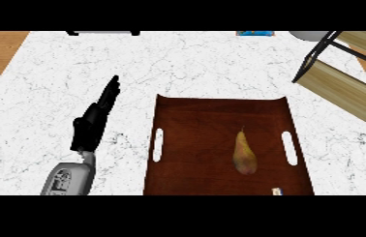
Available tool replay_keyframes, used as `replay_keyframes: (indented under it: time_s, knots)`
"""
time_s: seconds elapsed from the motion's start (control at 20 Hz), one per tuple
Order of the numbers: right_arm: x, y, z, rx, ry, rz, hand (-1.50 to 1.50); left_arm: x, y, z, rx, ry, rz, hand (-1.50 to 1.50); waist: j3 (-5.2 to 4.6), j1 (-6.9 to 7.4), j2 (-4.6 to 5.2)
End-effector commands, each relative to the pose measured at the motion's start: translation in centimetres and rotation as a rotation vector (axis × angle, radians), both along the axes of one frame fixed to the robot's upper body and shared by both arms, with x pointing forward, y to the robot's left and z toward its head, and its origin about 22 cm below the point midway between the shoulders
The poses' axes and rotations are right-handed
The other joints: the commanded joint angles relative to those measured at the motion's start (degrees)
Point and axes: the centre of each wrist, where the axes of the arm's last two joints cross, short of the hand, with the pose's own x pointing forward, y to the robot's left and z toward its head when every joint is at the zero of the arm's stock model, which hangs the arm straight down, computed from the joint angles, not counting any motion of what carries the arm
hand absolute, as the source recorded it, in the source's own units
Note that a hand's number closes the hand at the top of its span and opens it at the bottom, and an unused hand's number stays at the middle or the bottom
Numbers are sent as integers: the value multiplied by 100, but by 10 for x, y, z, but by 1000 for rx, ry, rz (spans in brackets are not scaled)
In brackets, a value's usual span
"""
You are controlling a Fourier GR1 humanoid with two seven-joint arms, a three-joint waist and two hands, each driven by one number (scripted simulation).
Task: Pick the bell pepper from the tray and place it in the tiered shelf
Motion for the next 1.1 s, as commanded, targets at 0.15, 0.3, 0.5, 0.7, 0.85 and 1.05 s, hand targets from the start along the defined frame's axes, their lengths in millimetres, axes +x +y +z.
replay_keyframes:
  time_s: [0.15, 0.3, 0.5, 0.7, 0.85, 1.05]
  knots:
    - [-17, 3, 47, 27, -269, 2, -150, -1, 5, 4, -2, 6, -11, 0, 1, 37, -2]
    - [-44, -2, 64, 19, -383, -42, -150, -4, 7, 4, -1, 6, 13, 0, 0, -24, -23]
    - [-90, 5, 89, 61, -398, -128, -150, -3, 23, -1, -6, 4, 10, 0, -8, -128, -42]
    - [-128, -9, 93, 216, -372, -175, -150, -4, 11, 0, -10, 18, 33, 0, -3, -239, -76]
    - [-160, -6, 90, 243, -294, -187, -150, -16, 9, -5, -20, 30, 39, 0, -3, -274, -107]
    - [-204, -7, 78, 266, -227, -165, -150, -10, 28, -9, 9, 15, 79, 0, 0, -435, -113]
